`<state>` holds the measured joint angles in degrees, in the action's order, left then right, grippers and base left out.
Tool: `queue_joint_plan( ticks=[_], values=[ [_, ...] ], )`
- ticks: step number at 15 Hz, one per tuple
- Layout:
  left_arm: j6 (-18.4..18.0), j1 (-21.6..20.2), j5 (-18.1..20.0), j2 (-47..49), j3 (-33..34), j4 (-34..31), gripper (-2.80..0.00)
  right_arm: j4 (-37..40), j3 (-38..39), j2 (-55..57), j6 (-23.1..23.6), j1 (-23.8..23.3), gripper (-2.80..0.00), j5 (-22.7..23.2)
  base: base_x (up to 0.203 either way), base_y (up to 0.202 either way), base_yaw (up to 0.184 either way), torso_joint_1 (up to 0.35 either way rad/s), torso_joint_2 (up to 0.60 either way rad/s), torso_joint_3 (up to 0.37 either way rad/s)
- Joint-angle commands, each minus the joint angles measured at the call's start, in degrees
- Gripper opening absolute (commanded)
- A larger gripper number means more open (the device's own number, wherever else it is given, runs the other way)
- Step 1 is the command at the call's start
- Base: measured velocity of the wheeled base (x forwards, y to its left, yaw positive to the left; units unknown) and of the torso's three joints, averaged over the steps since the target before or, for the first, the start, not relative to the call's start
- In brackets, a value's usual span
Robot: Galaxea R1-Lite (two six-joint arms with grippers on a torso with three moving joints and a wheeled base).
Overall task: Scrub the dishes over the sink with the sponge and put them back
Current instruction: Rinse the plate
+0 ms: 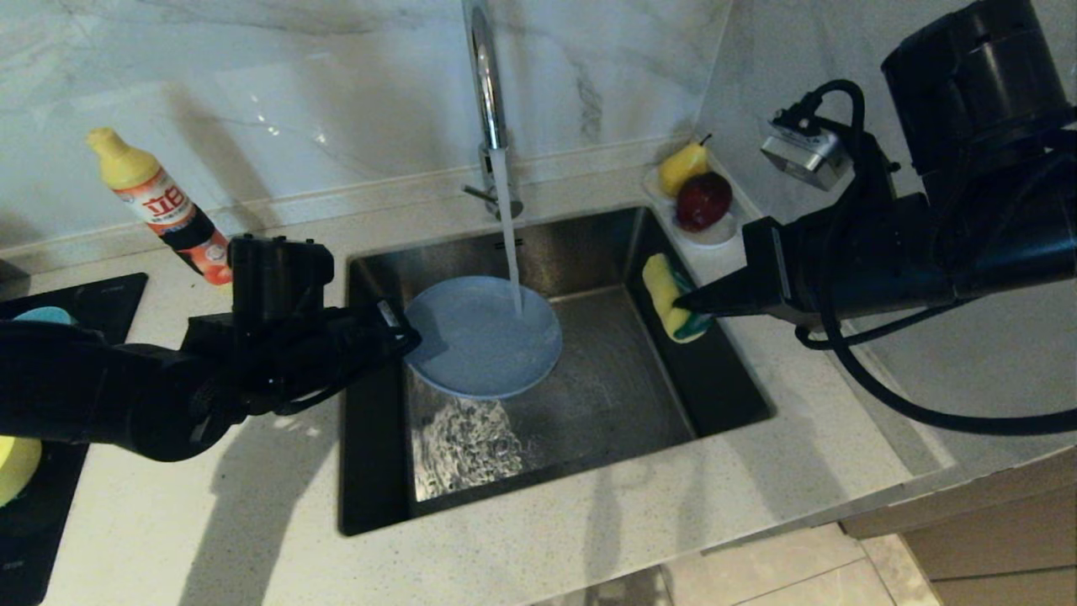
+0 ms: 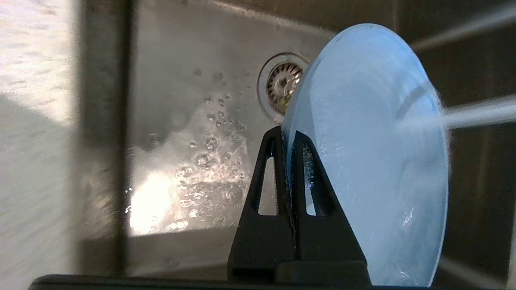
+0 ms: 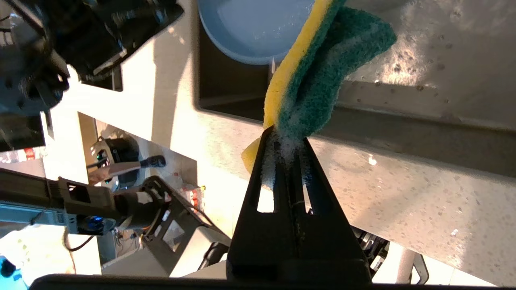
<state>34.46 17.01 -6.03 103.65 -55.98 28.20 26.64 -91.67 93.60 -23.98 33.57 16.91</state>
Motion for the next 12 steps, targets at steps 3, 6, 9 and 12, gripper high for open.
queue_joint_plan(
  ticks=[3, 6, 9, 12],
  values=[
    [0.88, -0.31, 0.06, 6.9, -7.76, -0.28, -2.8, -7.31, 8.43, -3.35, -0.19, -1.3, -2.8, 0.24, 0.0, 0.0, 0.0, 0.0, 0.0, 0.0],
    [0.52, -0.51, 0.01, 9.23, -10.4, 0.17, -2.8, -7.56, 10.34, -4.21, -0.19, -1.31, -2.8, 0.32, 0.0, 0.0, 0.0, 0.0, 0.0, 0.0],
    [0.79, -0.57, 2.2, 9.7, -11.86, 0.36, -2.8, -7.57, 12.37, -4.68, -0.19, -1.31, -2.8, 0.34, 0.0, 0.0, 0.0, 0.0, 0.0, 0.0],
    [0.97, -0.48, 7.88, 9.72, -11.87, 2.21, -2.8, -7.57, 13.48, -5.65, -0.19, -1.31, -2.8, 0.38, 0.0, 0.0, 0.0, 0.0, 0.0, 0.0]
  ],
)
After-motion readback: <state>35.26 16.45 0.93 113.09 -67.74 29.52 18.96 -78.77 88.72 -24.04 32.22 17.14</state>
